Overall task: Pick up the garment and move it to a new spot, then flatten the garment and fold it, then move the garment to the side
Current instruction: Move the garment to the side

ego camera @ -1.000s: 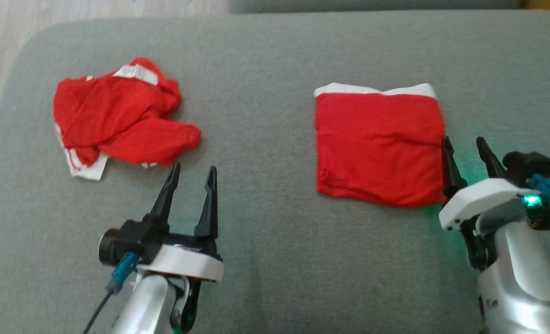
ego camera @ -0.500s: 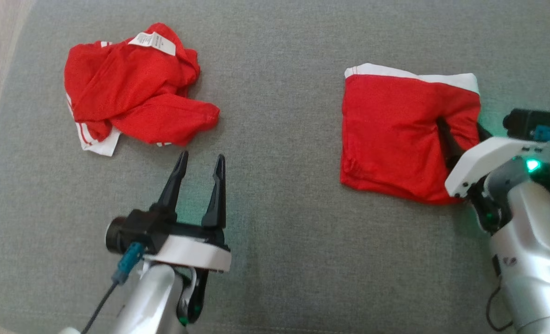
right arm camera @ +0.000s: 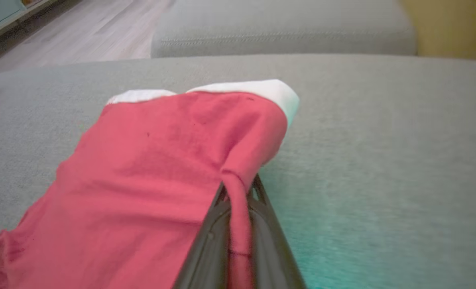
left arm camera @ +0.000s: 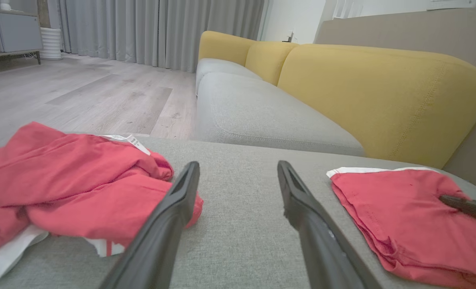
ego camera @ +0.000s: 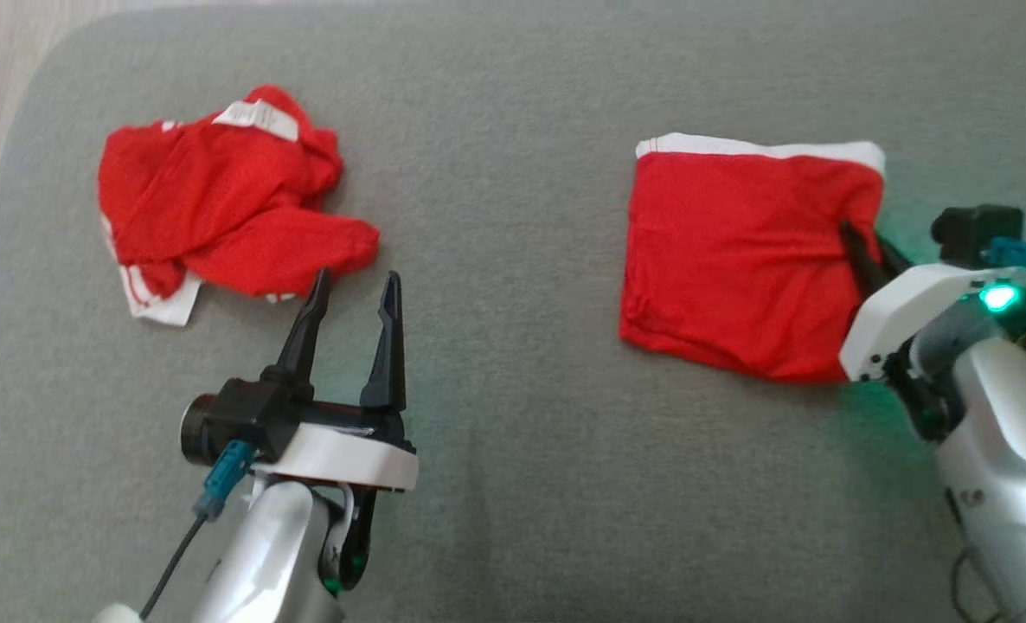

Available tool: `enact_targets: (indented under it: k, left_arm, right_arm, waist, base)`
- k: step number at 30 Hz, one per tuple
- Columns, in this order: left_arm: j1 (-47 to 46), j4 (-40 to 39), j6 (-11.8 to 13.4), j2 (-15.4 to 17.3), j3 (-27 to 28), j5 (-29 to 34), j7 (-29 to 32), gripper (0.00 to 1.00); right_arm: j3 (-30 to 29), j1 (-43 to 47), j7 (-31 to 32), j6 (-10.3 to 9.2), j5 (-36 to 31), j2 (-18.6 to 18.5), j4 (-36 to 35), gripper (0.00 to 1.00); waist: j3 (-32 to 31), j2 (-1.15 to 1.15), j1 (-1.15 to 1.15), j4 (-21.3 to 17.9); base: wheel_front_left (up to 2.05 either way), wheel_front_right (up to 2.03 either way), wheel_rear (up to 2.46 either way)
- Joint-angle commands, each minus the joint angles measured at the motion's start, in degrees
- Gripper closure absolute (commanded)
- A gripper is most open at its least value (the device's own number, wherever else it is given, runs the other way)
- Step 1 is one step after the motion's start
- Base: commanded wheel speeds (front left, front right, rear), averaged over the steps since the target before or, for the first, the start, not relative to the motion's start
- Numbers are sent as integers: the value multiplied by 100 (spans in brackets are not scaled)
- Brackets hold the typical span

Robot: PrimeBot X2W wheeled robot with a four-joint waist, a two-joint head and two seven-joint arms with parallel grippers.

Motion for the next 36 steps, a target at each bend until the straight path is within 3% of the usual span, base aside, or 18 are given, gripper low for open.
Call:
enact_targets:
  k: [1, 5, 11, 20, 26, 36]
  left_arm:
    - [-1, -172, -9, 20, 235, 23, -29, 0]
    - [50, -194, -20, 20, 259, 47, -29, 0]
    - [26, -284, -42, 20, 308, 124, -29, 0]
    - [-204, -315, -110, 20, 278, 200, -29, 0]
    - [-312, -305, -140, 20, 311, 222, -29, 0]
    - [-317, -302, -159, 20, 371, 236, -29, 0]
  right_arm:
    - [250, 19, -158, -5, -143, -307, -323, 100]
    - [542, 50, -170, -5, -276, -705, -556, 100]
    - [907, -55, 141, -5, -252, -1789, -1011, 100]
    - [669, -282, 322, -5, -288, -3277, -664, 100]
    - [297, -555, 150, -5, -383, -3563, -6, 100]
    - [10, -810, 17, -5, -415, -3366, 454, 100]
  waist:
    - [-195, 0, 0, -202]
    - [-264, 0, 0, -305]
    - [-99, 0, 0, -432]
    - [414, 0, 0, -296]
    - [595, 0, 0, -183]
    - [650, 0, 0, -173]
  base:
    - [0, 0, 0]
    - [0, 0, 0]
    - [0, 0, 0]
    - [0, 0, 0]
    - [0, 0, 0]
    - [0, 0, 0]
